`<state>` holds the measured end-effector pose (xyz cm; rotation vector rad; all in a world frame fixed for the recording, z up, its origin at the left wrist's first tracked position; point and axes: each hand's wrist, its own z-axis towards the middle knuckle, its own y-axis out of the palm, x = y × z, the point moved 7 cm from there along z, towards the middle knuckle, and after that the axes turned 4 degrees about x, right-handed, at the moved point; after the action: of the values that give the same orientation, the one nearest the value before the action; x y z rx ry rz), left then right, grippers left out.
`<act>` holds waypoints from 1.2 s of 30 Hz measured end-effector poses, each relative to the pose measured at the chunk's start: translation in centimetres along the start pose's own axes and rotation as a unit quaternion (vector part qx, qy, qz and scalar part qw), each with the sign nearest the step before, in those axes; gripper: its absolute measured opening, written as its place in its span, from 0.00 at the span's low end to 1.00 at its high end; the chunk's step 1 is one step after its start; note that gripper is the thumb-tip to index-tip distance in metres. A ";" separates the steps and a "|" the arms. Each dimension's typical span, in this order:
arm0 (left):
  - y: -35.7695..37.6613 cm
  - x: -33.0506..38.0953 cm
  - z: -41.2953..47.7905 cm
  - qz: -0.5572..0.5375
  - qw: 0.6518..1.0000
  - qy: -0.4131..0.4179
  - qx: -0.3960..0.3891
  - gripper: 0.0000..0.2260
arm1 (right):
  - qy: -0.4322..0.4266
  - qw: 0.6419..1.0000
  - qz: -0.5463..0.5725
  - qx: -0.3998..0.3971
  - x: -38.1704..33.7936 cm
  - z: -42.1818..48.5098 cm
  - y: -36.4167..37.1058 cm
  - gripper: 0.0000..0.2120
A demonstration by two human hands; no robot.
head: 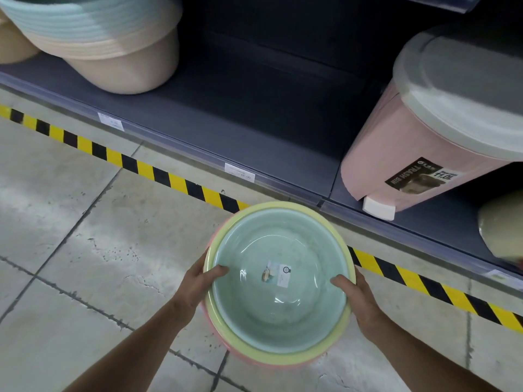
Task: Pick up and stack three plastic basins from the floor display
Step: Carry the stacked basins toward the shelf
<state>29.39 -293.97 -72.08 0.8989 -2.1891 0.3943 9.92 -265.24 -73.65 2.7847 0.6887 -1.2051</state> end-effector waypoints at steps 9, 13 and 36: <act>-1.1 0.3 -0.1 0.011 1.000 0.006 0.017 0.25 | 0.011 1.000 0.000 0.003 -0.3 -1.4 0.3 0.26; -2.9 2.6 -2.0 0.021 1.000 0.002 0.007 0.23 | 0.020 1.000 0.001 -0.009 -1.6 -4.8 1.2 0.26; -12.3 35.2 -12.6 0.037 0.998 0.038 0.020 0.21 | -0.018 0.999 0.047 0.015 -30.5 -20.8 10.3 0.28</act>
<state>27.13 -313.18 -37.78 0.8142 -2.1555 0.5019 10.03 -282.11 -39.27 2.7757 0.5365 -1.2555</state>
